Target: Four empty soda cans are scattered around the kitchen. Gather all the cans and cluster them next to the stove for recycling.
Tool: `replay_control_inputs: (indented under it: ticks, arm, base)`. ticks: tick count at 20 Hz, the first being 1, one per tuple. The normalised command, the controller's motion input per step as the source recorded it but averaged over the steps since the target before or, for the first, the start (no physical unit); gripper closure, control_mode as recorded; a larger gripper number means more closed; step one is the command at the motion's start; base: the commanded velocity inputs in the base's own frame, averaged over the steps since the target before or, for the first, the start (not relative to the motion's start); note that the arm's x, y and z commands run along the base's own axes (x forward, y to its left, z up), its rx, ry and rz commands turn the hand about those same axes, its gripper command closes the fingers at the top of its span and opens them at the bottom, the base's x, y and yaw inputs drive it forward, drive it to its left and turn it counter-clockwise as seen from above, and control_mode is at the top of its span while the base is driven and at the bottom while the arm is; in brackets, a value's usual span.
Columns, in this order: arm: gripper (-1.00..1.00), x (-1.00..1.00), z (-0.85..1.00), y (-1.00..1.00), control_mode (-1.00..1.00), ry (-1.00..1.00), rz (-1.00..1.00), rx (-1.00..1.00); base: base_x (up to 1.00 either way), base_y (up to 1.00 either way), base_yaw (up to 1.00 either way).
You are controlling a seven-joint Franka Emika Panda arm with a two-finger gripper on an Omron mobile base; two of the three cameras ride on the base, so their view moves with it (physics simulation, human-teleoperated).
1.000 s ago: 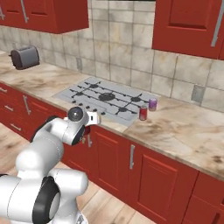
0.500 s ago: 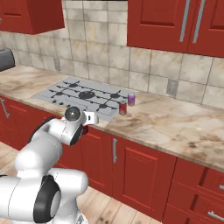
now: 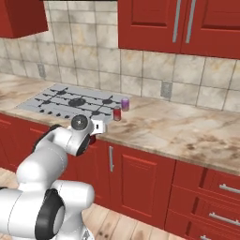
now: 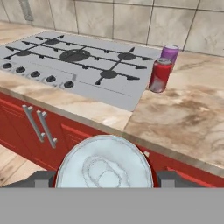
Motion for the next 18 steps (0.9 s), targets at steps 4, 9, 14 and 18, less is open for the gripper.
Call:
replay_control_inputs:
  ticks: [4,9,14,18]
  arm:
    - [1.0,0.0,0.0,0.0,1.0,0.0,0.0,0.0]
    - [1.0,0.0,0.0,0.0,1.0,0.0,0.0,0.0]
    - [1.0,0.0,0.0,0.0,1.0,0.0,0.0,0.0]
    - [1.0,0.0,0.0,0.0,1.0,0.0,0.0,0.0]
  base:
    - [0.34,-0.07,-0.07]
    - [0.4,-0.01,-0.06]
    - [0.37,0.0,-0.06]
    - [0.4,0.0,-0.06]
